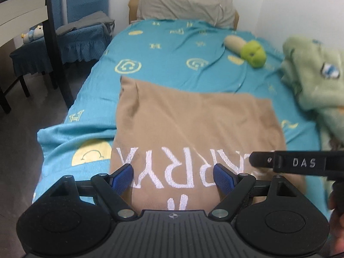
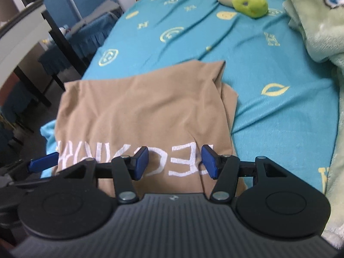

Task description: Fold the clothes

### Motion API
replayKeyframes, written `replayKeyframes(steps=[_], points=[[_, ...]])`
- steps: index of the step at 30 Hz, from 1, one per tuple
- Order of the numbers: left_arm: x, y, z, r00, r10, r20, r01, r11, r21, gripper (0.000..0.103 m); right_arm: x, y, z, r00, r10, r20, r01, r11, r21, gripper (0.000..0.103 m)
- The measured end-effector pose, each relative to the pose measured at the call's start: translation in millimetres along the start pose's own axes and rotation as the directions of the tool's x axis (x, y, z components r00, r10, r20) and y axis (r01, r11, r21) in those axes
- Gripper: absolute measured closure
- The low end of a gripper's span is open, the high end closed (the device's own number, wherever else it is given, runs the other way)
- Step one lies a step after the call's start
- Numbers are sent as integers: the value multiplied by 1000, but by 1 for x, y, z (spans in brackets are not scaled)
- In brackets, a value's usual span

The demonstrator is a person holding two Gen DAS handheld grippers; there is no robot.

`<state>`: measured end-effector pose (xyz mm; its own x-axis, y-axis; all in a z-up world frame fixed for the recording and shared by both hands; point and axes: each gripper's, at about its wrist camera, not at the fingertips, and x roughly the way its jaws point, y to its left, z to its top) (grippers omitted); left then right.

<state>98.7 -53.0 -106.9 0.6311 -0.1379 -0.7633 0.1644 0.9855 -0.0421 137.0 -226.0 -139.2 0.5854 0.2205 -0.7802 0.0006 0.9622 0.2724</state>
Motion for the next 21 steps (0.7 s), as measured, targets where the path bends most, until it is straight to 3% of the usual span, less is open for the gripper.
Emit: replayKeyframes(steps=[6,9,16,21], points=[[-12,9,-2,1000,-15,-6,15,998,-62,18,-2,0,-4,1000,1,3,-1,1000,-3,46],[-26,18,-7,996,-88,-11,85,985,-150,17,-3,-2,-5,1000,7,3,-7,1000,7,46],[-40,44,-25,965,-260,-18,239,909,-343,17,-4,-11,-1,999,41,1,-41,997,68,46],[-25,63,-36,921,-388,-42,312,797,-518,17,-4,-12,0,999,46,-2,-46,996,81,46]])
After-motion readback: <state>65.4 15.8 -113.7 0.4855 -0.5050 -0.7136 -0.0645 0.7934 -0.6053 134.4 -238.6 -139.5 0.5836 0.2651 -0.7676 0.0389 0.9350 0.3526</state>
